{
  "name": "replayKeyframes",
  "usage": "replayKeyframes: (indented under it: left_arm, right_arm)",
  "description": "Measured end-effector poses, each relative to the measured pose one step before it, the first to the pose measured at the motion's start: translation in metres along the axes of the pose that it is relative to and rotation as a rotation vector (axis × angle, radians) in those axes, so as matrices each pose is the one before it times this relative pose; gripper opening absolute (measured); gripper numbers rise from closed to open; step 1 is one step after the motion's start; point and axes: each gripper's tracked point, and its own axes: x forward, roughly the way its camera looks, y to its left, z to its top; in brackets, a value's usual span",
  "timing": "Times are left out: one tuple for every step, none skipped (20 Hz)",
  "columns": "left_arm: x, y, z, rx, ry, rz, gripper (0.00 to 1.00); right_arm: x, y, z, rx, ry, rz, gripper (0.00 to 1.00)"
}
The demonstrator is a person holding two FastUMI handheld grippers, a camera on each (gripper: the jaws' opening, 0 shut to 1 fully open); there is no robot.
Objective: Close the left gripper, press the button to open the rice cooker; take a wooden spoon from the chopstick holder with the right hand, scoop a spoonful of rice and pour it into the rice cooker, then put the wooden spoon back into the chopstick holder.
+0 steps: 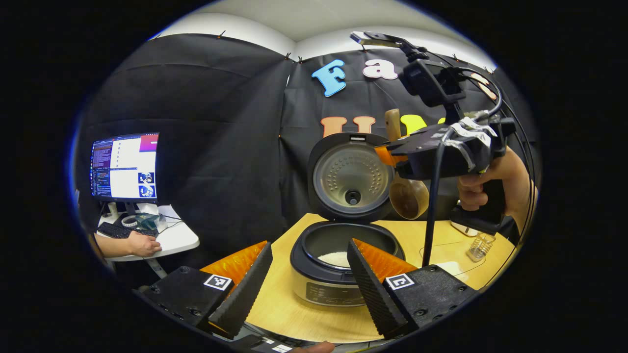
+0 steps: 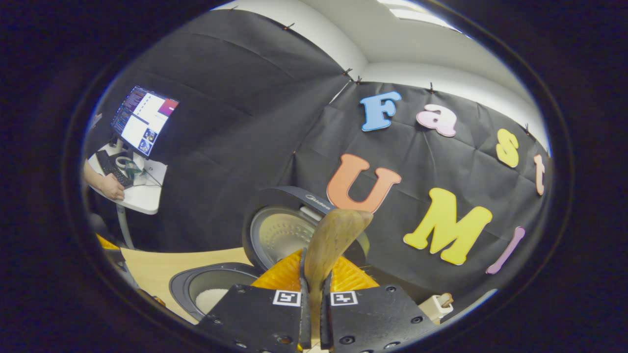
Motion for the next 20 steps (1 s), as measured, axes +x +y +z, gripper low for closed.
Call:
replayKeyframes:
  left_arm:
    - [0.00005,-0.00696,0.00013,0.00429,0.00142,-0.01416,0.98]
    - [-0.00066,-0.00696,0.00084,0.00878,0.00138,-0.01108,0.98]
    - [0.00049,-0.00611,0.00064,0.00660,-0.00048,-0.00721,0.98]
    - [0.00018,-0.00467,-0.00001,0.00607,-0.00199,-0.00445,0.98]
    - [0.00000,-0.00582,0.00138,0.00562,-0.00337,-0.00506,0.98]
    - [-0.00060,-0.00767,0.00055,0.00704,0.00068,-0.01034,0.98]
    - [-0.00021,-0.00678,-0.00002,0.00966,0.00144,-0.01094,0.98]
    - [0.00022,-0.00750,0.00115,0.00878,-0.00313,-0.00697,0.98]
    - [-0.00046,-0.00555,0.00132,0.00711,-0.00345,-0.00496,0.98]
    - [0.00018,-0.00389,0.00170,0.00549,-0.00457,-0.00606,0.98]
    - [0.00104,-0.00650,0.00095,0.00489,-0.00478,-0.01045,0.98]
    - [0.00113,-0.00635,-0.00045,0.00511,0.00258,-0.01108,0.98]
    - [0.00116,-0.00714,-0.00196,0.00600,0.00720,-0.01005,0.98]
    - [0.00097,-0.00437,-0.00172,0.00563,0.00682,-0.00385,0.98]
    - [0.00011,-0.00425,-0.00014,0.00680,0.00255,-0.00191,0.98]
    - [-0.00003,-0.00496,0.00132,0.00895,-0.00187,-0.00436,0.98]
    - [-0.00001,-0.00483,0.00102,0.00948,-0.00549,-0.00728,0.98]
    - [0.00060,-0.00463,0.00120,0.00791,-0.00360,-0.00755,0.98]
    - [-0.00023,-0.00454,0.00049,0.00618,-0.00232,-0.00747,0.98]
    - [-0.00032,-0.00381,0.00043,0.00815,-0.00164,-0.00660,0.98]
  right_arm:
    - [-0.00243,-0.00895,-0.00416,-0.00616,0.00115,-0.01190,0.06]
    - [-0.00353,-0.01009,-0.00471,-0.01000,0.00656,-0.01408,0.07]
    - [-0.00498,-0.00970,-0.00176,-0.00524,0.00192,-0.01190,0.07]
    - [0.00055,-0.01185,-0.00548,0.00090,0.00145,-0.01232,0.08]
    - [-0.00500,-0.01302,-0.00374,0.00539,0.00401,-0.02089,0.08]
    - [-0.00309,-0.01348,-0.00454,0.00055,0.00579,-0.02267,0.08]
    - [-0.00302,-0.01415,-0.00407,0.00264,-0.00116,-0.02187,0.10]
    - [-0.00232,-0.01375,-0.00481,-0.00041,0.00190,-0.01894,0.08]
    - [-0.00199,-0.01318,-0.00689,0.00149,0.00462,-0.01637,0.10]
    - [-0.00225,-0.01336,-0.00614,0.00882,0.00576,-0.01744,0.09]
    - [-0.00124,-0.01396,-0.00692,0.01152,0.00697,-0.01581,0.10]
    - [-0.00049,-0.01332,-0.00713,0.01226,0.00696,-0.01719,0.08]
    - [0.00121,-0.01275,-0.01037,0.00711,0.01270,-0.01960,0.08]
    - [0.00101,-0.01165,-0.01039,0.00276,0.01505,-0.01756,0.08]
    - [0.00205,-0.01325,-0.01116,0.00362,0.01673,-0.01854,0.08]
    - [0.00179,-0.01270,-0.00981,0.00587,0.01692,-0.01537,0.07]
    - [0.00230,-0.01197,-0.00920,0.01124,0.01387,-0.01506,0.08]
    - [0.00331,-0.01249,-0.00832,0.01512,0.01311,-0.01713,0.08]
    - [0.00465,-0.01301,-0.00967,0.01603,0.01182,-0.01703,0.08]
    - [0.00339,-0.01243,-0.00793,0.01770,0.01058,-0.01458,0.10]
